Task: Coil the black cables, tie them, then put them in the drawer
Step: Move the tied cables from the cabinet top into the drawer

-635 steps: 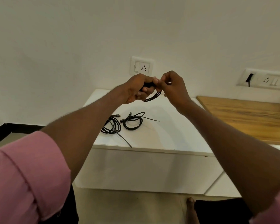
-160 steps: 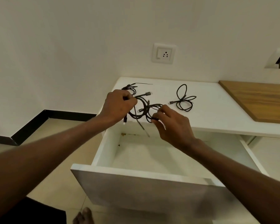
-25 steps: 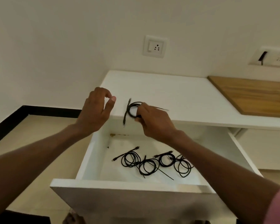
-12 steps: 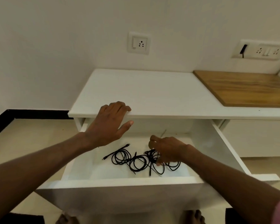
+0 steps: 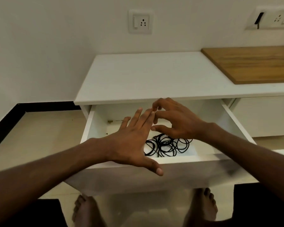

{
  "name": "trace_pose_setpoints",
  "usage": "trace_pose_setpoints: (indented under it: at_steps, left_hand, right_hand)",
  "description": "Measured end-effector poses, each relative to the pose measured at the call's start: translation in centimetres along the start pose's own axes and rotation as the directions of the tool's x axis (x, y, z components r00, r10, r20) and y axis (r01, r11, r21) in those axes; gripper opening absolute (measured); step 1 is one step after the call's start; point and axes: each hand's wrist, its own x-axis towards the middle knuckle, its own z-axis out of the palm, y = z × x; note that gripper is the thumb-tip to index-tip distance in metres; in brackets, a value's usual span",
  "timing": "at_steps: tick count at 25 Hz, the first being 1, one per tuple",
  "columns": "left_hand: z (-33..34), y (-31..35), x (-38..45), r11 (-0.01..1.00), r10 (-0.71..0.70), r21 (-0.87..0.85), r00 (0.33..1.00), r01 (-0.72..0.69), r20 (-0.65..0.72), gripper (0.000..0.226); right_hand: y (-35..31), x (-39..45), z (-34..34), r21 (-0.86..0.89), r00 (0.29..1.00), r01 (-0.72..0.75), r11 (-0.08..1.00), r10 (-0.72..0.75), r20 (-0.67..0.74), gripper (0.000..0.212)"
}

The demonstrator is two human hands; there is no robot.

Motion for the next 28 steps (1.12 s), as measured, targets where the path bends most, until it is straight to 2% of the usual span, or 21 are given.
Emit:
trace_pose_setpoints:
  at_steps: [2,6,8,10,15,22,24,28]
  left_hand:
    - [0.7,0.1,-0.2,0.999,-0.022,0.036,1.0,0.022,-0.011,0.155]
    - [0.8,-0.3,0.1,0.991,-0.062,0.114,0.995,0.071,-0.084,0.156]
    - [0.6,-0.5,0.3,0.986,-0.073,0.139,0.99,0.09,-0.124,0.157]
    - [0.2,-0.8,0.5,0.981,-0.073,0.163,0.981,0.103,-0.178,0.157]
    - [-0.9,-2.1,1.8,0.962,-0.114,0.211,0.96,0.171,-0.255,0.156]
    - [-2.1,-4.6,4.7,0.942,-0.187,0.214,0.934,0.258,-0.304,0.156]
    - [-2.6,-5.3,5.5,0.932,-0.123,0.272,0.915,0.24,-0.385,0.148]
    - [-3.0,-6.5,7.4,0.901,0.032,0.383,0.849,0.204,-0.527,0.112]
  right_hand:
    - [0.0,-0.3,-0.1,-0.008,0.991,-0.012,1.0,0.013,0.132,0.058]
    - [-1.2,-0.6,-1.0,0.147,0.92,-0.147,0.978,0.081,0.384,0.111]
    - [-1.6,-0.5,-1.6,0.159,0.894,-0.168,0.973,0.083,0.439,0.123]
    - [-1.8,-0.1,-2.2,0.098,0.872,-0.201,0.975,0.132,0.471,0.129]
    - [-1.0,1.8,-3.1,-0.079,0.883,-0.193,0.978,0.208,0.42,0.133]
    - [1.5,3.1,-2.5,-0.158,0.873,-0.342,0.926,0.375,0.311,0.129]
    - [1.9,3.2,-2.3,-0.146,0.884,-0.349,0.926,0.377,0.278,0.126]
    - [2.6,3.4,-2.3,-0.139,0.914,-0.308,0.941,0.333,0.231,0.115]
